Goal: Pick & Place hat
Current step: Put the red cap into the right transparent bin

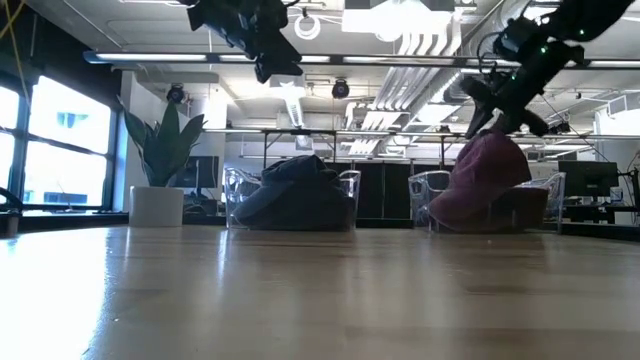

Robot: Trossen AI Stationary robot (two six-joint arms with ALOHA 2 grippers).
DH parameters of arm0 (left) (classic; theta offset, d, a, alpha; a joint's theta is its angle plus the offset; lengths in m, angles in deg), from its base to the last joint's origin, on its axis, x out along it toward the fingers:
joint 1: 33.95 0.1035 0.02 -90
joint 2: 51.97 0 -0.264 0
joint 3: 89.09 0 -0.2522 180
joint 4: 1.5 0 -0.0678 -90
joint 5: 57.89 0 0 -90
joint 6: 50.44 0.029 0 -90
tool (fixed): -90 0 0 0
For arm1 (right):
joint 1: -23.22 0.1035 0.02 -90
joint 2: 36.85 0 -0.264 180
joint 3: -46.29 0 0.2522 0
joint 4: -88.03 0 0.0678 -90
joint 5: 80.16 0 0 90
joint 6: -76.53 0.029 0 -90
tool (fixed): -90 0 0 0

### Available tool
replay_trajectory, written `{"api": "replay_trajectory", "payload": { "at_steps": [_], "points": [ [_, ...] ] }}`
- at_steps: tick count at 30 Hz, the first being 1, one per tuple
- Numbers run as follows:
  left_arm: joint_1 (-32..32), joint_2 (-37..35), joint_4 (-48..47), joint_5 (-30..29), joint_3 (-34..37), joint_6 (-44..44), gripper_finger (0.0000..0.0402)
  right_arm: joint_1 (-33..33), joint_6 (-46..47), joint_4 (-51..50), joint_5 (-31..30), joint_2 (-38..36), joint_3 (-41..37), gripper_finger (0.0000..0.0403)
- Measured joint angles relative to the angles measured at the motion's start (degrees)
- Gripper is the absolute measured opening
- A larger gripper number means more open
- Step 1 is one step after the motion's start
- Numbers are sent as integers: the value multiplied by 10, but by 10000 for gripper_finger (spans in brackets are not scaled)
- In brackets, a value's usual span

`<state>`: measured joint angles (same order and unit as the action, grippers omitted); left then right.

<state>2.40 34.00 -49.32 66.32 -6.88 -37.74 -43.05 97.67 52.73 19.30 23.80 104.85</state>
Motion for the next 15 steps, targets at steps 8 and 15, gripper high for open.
{"api": "replay_trajectory", "payload": {
  "at_steps": [8,15],
  "points": [
    [0,0,-3,0,0,-10,178,58,-17,-324,-28,1,145,104],
    [0,3,21,3,0,-4,178,138,-4,-365,12,1,104,34]
  ]
}}
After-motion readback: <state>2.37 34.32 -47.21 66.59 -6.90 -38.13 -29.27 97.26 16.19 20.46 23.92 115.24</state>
